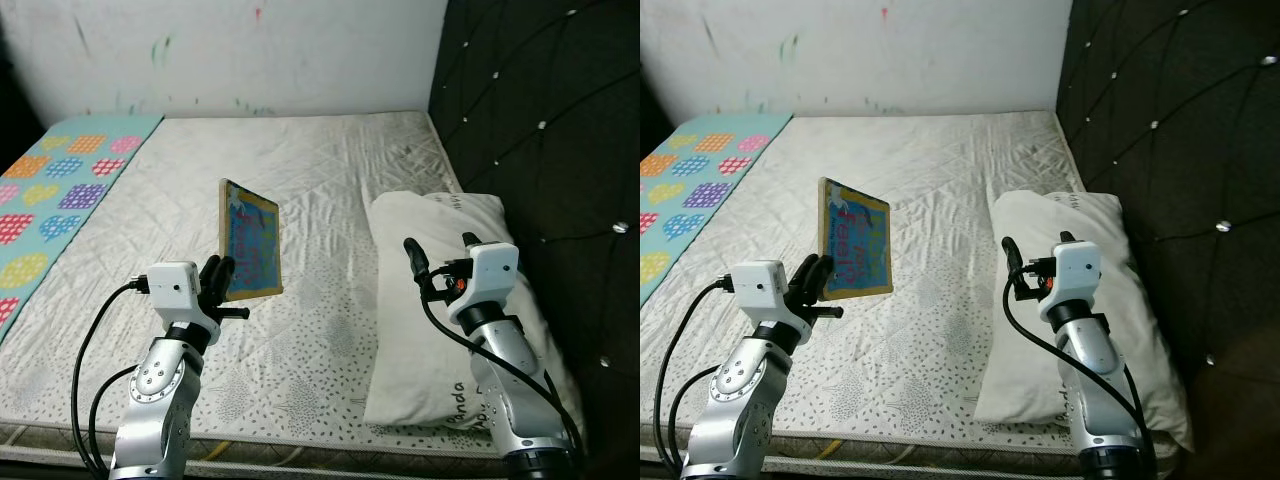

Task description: Clean up the room

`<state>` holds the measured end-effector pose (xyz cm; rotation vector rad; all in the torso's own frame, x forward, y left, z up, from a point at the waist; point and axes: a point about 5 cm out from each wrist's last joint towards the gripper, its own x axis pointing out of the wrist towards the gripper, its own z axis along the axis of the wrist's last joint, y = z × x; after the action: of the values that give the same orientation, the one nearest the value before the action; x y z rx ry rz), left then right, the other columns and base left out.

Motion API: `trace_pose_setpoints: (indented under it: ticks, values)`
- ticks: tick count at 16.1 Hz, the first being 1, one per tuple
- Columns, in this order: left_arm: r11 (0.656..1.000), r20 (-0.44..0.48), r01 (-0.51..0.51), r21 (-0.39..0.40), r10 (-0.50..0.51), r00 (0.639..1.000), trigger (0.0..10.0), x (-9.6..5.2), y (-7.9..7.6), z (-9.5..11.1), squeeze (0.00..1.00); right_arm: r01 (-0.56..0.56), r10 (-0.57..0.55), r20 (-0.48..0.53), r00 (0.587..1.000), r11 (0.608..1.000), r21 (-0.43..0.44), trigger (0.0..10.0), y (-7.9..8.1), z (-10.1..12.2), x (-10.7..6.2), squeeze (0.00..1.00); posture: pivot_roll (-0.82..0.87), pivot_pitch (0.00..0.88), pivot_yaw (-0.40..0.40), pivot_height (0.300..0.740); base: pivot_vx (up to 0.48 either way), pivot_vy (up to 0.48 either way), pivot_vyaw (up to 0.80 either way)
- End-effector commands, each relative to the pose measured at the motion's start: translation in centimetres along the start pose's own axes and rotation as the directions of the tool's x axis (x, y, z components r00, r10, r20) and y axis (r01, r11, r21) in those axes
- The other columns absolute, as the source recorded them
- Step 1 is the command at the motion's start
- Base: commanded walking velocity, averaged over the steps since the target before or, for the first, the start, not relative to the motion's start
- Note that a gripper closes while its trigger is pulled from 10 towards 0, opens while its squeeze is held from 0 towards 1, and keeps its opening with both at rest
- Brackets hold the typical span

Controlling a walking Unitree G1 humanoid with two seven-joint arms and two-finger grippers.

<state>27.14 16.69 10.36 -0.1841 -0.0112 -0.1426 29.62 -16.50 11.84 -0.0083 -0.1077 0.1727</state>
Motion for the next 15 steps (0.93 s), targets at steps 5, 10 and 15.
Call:
trace_pose_setpoints:
  ticks: [5, 10, 15]
  values:
    - [1.000, 0.062, 0.017, 0.016, -0.018, 0.998, 10.0, 0.1, -0.1, 1.3, 0.00, 0.002, -0.002, 0.005, 1.000, 1.000, 0.003, 10.0, 0.0, 0.2, 0.1, 0.00, -0.21, 0.000, 0.066, 0.740, 0.000, 0.000, -0.80]
    - [1.000, 0.066, 0.003, 0.005, -0.003, 0.998, 10.0, -0.3, 0.0, 1.5, 0.00, 0.006, -0.006, -0.002, 1.000, 1.000, 0.005, 10.0, 0.0, 0.1, -0.2, 0.00, -0.20, 0.000, 0.055, 0.740, 0.000, 0.000, -0.28]
    - [0.999, 0.061, 0.025, -0.043, -0.023, 0.998, 10.0, -0.9, -0.4, 1.4, 0.00, 0.003, -0.003, -0.001, 1.000, 1.000, -0.002, 10.0, 0.3, 0.1, -0.3, 0.00, -0.19, 0.000, 0.050, 0.740, 0.000, 0.000, 0.00]
